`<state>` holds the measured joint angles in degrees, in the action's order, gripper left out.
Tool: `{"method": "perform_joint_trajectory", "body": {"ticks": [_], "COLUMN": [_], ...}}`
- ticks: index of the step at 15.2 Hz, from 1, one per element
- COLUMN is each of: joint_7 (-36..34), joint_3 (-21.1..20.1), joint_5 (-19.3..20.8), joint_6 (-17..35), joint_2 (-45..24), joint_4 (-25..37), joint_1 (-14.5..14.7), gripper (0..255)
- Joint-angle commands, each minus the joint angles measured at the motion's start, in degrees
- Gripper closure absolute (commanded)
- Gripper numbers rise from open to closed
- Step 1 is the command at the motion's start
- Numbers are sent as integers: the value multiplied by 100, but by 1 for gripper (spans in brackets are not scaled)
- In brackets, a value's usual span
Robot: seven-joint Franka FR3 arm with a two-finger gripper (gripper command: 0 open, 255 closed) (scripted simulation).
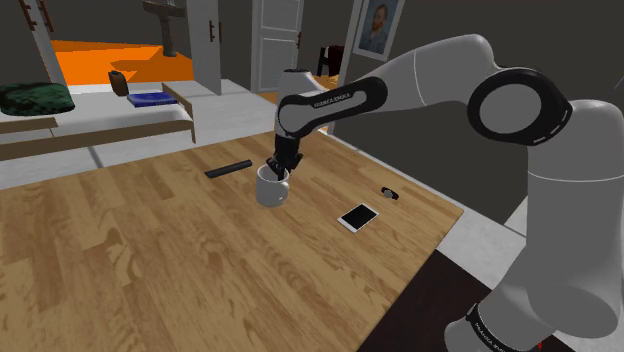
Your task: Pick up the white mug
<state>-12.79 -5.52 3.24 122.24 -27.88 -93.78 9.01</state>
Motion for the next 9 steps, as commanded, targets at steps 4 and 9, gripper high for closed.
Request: {"method": "perform_joint_trajectory", "body": {"ticks": [4, 9], "joint_7": [10, 18], "joint_3": [-11, -17], "joint_5": [-19, -30], "joint_6": [-322, -525], "joint_2": [145, 229], "joint_4": [179, 298], "joint_1": [-1, -3], "gripper": [255, 255]}}
